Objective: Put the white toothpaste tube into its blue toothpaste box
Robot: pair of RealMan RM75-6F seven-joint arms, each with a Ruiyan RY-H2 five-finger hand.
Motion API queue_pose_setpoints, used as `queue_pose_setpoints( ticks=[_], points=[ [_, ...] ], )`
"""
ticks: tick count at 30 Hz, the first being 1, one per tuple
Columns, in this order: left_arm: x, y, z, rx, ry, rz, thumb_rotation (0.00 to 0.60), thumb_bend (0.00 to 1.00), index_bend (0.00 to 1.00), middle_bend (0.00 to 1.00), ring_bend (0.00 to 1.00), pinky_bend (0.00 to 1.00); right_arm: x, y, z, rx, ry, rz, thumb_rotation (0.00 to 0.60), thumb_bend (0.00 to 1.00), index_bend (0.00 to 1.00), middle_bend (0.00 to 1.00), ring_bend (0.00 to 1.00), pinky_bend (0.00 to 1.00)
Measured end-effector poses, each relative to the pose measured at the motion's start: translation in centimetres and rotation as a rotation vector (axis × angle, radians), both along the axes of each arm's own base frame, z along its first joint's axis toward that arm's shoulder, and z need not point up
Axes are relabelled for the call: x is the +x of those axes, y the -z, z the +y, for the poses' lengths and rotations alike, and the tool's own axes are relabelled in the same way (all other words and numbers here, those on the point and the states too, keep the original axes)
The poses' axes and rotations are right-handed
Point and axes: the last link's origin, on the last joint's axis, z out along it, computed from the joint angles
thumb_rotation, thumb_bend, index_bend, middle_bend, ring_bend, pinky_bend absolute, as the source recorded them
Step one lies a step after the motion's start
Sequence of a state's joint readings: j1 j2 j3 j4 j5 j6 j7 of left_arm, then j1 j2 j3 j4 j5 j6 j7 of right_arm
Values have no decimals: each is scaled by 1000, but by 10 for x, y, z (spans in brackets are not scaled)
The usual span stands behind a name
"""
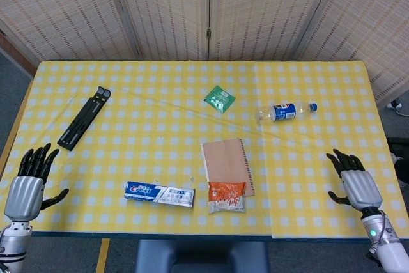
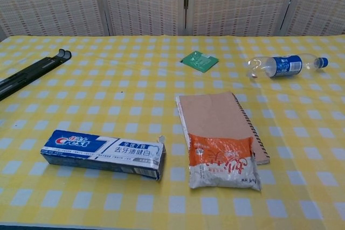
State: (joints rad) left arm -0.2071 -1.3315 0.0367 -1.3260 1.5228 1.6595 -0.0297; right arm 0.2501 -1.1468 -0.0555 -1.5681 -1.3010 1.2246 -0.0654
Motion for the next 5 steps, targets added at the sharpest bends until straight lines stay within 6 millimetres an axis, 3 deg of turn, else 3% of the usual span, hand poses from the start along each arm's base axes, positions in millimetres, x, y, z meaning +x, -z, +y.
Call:
queue_pose_setpoints(
  ticks=[5],
  points=[
    [1, 1, -3, -47, -5, -4, 600, 179, 74, 19, 0, 0, -4, -3, 16, -53, -30, 48, 600, 294, 0, 0, 0, 0]
  ],
)
